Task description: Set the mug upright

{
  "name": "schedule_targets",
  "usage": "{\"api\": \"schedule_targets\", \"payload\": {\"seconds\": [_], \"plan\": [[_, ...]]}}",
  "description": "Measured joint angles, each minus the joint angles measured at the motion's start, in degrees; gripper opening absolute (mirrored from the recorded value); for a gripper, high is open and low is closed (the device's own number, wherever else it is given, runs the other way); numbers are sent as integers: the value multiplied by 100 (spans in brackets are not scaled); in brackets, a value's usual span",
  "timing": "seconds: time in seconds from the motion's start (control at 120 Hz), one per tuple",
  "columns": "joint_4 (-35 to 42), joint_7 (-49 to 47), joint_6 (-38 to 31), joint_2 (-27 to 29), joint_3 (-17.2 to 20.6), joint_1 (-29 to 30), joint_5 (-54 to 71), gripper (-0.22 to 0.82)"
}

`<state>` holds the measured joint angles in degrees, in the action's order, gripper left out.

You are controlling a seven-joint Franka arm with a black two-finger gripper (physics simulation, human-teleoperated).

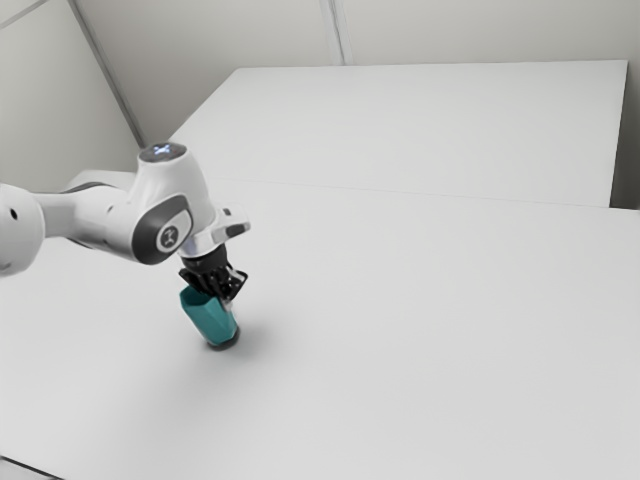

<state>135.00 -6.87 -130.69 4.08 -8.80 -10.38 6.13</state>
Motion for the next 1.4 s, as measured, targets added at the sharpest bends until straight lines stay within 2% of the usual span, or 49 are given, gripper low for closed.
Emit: {"api": "schedule_targets", "payload": {"seconds": [0.208,0.583,0.725,0.975,1.4], "plan": [[2,-318,-176,-111,30,3,12,-15],[-102,-547,-296,33,178,3,-65,33],[-355,-584,-210,83,239,-21,-90,45],[-1656,-606,1060,-24,249,-7,-134,54],[-3794,-359,3120,-467,262,26,-217,58]]}}
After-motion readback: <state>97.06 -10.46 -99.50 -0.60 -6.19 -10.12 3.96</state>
